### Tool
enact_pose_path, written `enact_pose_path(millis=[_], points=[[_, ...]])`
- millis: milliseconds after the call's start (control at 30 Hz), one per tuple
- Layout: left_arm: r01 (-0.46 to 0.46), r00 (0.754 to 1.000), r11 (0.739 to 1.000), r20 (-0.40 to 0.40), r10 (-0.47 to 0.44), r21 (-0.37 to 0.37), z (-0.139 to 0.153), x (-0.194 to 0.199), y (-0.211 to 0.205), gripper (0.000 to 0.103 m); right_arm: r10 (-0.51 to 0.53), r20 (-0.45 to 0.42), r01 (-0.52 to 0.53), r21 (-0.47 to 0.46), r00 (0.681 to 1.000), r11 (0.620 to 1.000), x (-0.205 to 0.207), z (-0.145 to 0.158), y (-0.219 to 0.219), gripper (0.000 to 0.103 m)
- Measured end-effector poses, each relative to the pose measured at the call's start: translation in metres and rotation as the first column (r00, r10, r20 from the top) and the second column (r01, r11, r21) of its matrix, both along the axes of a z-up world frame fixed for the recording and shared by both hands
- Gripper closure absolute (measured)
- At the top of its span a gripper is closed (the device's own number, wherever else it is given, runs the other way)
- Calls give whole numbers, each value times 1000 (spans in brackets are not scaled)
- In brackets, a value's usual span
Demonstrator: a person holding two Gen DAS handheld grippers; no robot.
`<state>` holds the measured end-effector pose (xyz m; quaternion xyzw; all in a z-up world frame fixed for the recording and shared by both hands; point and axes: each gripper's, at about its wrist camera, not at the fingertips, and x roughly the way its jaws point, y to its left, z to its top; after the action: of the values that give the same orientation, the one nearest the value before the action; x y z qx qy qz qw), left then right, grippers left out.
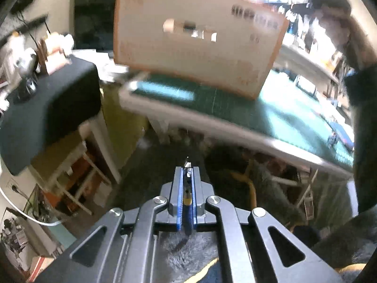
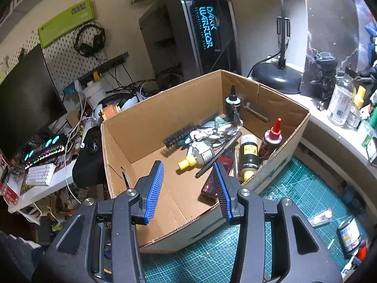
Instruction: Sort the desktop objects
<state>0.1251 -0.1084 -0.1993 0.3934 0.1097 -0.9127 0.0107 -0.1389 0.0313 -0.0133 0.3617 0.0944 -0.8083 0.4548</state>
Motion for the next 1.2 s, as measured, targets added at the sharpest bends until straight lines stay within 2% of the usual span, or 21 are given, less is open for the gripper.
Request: enact_pose_path(millis=[100, 267, 367, 633, 733, 800, 833, 1000, 1200], points=[[-24, 999, 1000, -45, 25, 20, 8, 7, -3, 98, 9, -9, -9, 16, 1000, 1000, 3, 1, 0, 62], [-51, 972, 989, -233, 18, -137, 90, 26, -5, 98, -5, -14, 5, 18, 1000, 1000, 2, 1, 7, 62], [-68, 951, 981, -309, 9, -180, 141, 23, -16, 98, -19, -22, 20, 11, 1000, 1000, 0, 4, 9, 62], [-31, 899, 958, -427, -98, -286, 245, -25, -22, 98, -41, -67, 42, 3, 997, 999, 5, 18, 15, 62], [-71, 876, 936, -471, -107, -346, 269, -56, -21, 97, -50, -69, 50, -2, 996, 999, 4, 21, 17, 62], [-102, 869, 916, -483, -108, -389, 279, -86, -23, 97, -57, -66, 57, -7, 996, 998, 3, 22, 18, 62], [-108, 871, 914, -480, -103, -391, 283, -104, -26, 97, -62, -64, 62, -10, 996, 998, 1, 22, 18, 62], [-74, 902, 943, -425, -76, -326, 276, -187, -31, 97, -102, -43, 102, -9, 994, 995, -9, 11, 15, 62], [-11, 947, 958, -311, -83, -288, 243, -240, -22, 97, -120, -19, 121, 27, 993, 992, -10, -5, 16, 62]])
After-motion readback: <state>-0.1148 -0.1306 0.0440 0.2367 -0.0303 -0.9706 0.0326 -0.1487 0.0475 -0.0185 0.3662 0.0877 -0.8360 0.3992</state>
